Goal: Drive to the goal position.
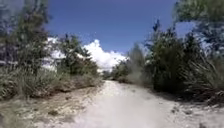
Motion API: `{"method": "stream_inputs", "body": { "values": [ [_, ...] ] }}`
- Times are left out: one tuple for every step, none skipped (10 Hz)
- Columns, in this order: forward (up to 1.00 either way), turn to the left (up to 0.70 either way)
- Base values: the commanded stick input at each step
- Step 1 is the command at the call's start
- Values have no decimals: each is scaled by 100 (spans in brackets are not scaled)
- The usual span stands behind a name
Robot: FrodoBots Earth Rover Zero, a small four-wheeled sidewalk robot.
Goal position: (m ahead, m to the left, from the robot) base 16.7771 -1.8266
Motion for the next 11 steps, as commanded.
{"method": "stream_inputs", "body": {
  "values": [
    [44,2],
    [44,2],
    [44,2],
    [44,2],
    [44,2],
    [44,2],
    [44,2],
    [44,2],
    [44,2],
    [44,2],
    [44,2]
  ]
}}
